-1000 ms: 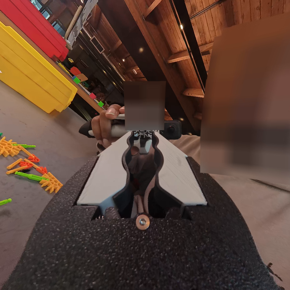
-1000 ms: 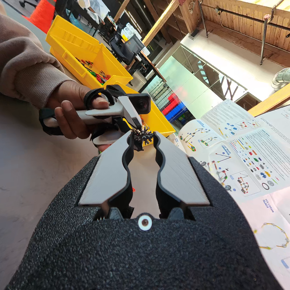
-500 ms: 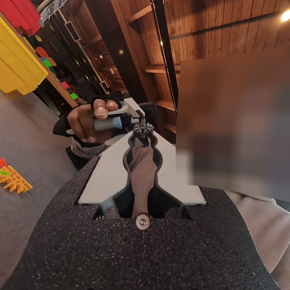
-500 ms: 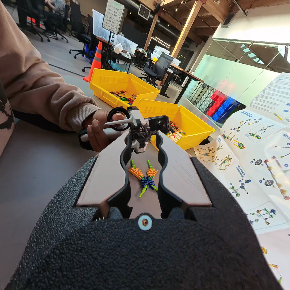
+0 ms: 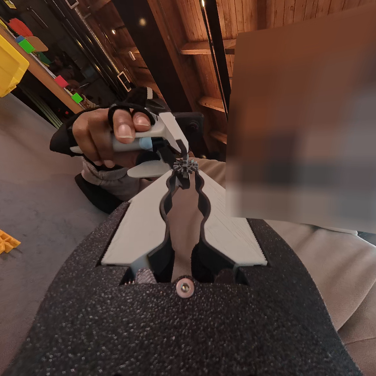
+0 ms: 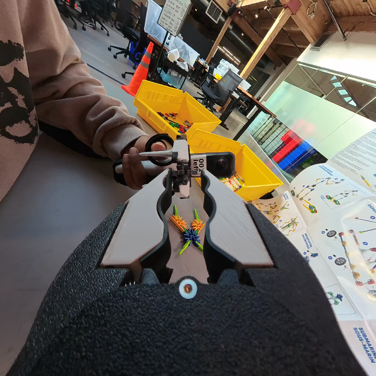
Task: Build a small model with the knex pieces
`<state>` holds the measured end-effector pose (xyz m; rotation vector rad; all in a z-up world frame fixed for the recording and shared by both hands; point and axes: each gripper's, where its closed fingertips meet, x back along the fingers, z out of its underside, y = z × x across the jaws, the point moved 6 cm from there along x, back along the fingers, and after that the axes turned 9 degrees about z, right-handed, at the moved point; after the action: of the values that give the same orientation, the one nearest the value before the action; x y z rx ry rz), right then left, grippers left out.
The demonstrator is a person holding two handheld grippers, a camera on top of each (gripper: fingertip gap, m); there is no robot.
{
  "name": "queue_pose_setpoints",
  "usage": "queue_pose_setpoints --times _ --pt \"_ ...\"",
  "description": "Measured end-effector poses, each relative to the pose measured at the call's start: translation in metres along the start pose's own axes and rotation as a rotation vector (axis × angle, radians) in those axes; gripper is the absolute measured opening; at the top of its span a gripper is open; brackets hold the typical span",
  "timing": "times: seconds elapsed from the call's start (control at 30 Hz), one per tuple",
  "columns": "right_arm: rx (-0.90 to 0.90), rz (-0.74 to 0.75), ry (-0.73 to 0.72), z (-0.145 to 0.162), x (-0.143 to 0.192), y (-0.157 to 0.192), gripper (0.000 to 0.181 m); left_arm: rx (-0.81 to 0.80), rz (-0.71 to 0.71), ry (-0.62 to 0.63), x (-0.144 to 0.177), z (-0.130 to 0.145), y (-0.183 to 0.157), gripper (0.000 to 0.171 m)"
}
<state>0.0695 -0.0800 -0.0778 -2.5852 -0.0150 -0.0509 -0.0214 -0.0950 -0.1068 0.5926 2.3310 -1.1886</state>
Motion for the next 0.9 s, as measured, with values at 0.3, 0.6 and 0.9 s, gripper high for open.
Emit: queue_pose_setpoints --times 0.3,0.6,0.9 --pt "0.2 0.076 0.026 -0.001 0.0 0.004 0.021 -0.073 -0.054 0.01 0.002 -0.001 -0.001 0.021" --pt "0.377 0.149 0.027 0.001 -0.001 0.009 0.021 -0.176 -0.119 0.047 -0.001 -0.001 -0.004 0.024" --pt "0.494 0.174 0.038 0.006 -0.002 0.011 0.021 -0.372 -0.328 0.169 -0.001 -0.004 -0.007 0.022"
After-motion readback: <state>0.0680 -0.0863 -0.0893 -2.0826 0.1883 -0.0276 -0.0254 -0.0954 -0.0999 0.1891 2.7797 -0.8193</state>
